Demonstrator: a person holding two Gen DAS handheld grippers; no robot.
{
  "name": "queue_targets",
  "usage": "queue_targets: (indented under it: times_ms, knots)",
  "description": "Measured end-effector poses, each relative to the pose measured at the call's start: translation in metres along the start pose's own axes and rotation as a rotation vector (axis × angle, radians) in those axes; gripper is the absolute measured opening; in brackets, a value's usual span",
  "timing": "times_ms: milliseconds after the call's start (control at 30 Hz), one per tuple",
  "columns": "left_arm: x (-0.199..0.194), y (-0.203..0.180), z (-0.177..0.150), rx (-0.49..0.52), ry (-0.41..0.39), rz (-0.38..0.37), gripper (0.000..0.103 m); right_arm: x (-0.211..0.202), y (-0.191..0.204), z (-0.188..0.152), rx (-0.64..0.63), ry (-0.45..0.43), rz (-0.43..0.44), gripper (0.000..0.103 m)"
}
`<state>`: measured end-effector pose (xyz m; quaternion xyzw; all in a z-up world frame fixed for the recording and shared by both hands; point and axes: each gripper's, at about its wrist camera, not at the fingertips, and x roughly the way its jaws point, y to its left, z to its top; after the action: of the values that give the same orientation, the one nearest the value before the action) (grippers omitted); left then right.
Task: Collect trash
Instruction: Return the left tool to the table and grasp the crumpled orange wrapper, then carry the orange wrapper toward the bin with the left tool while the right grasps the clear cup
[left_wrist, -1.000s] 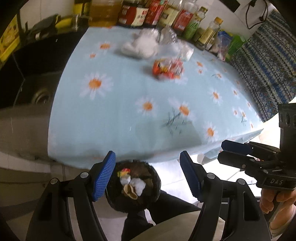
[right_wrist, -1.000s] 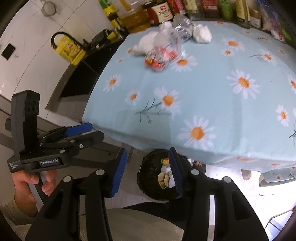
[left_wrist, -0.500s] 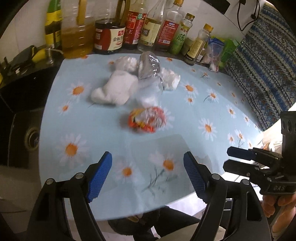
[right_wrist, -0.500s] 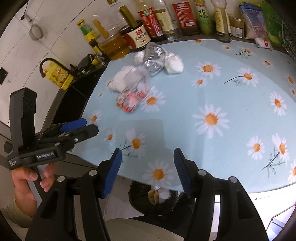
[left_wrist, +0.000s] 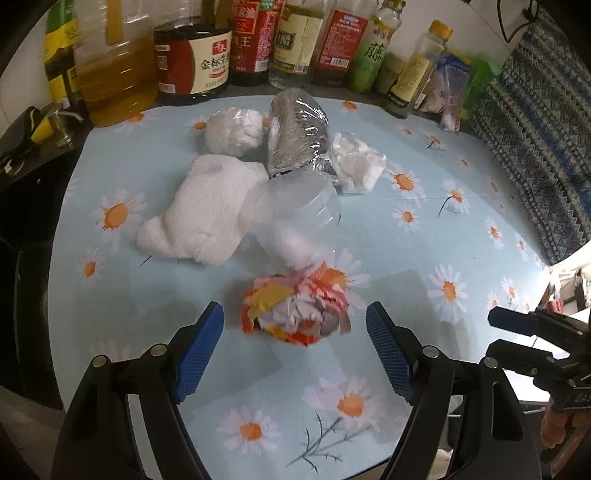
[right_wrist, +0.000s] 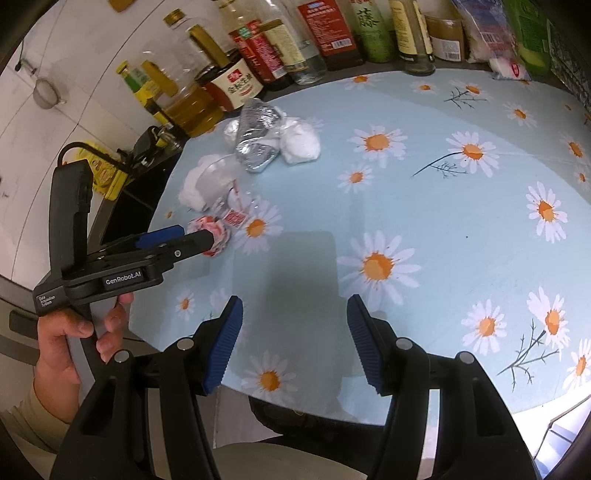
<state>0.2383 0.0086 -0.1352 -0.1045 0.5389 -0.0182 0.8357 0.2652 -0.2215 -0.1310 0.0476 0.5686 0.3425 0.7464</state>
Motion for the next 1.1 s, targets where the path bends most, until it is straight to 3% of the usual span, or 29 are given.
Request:
queue_targets:
  times_ms: [100, 167, 267, 767, 933, 1100]
  knots:
    - [0.01, 0.001, 0.003, -0.003, 0.028, 0.002, 0.075, 0.003, -0.004, 0.003, 0.003, 0.005, 0.003, 0.059]
    - [0.012, 0.001, 0.004, -0.003, 0.035, -0.003, 0.063, 0.004, -0.006, 0.004, 0.004, 0.009, 0.006, 0.059]
    - [0.013, 0.001, 0.006, -0.002, 0.034, -0.002, 0.056, 0.006, -0.007, 0.007, 0.001, 0.014, 0.009, 0.059]
    - [-0.004, 0.0, -0.005, 0.001, 0.002, 0.0, 0.052, 0.01, 0.008, 0.018, -0.059, 0.016, 0.012, 0.059]
    - [-0.025, 0.009, -0.019, -0.048, -0.029, 0.002, 0.052, 0.016, 0.029, 0.031, -0.144, 0.015, 0.018, 0.07]
    - [-0.041, 0.022, -0.038, -0.118, -0.045, 0.002, 0.052, 0.027, 0.056, 0.05, -0.266, 0.019, 0.023, 0.072]
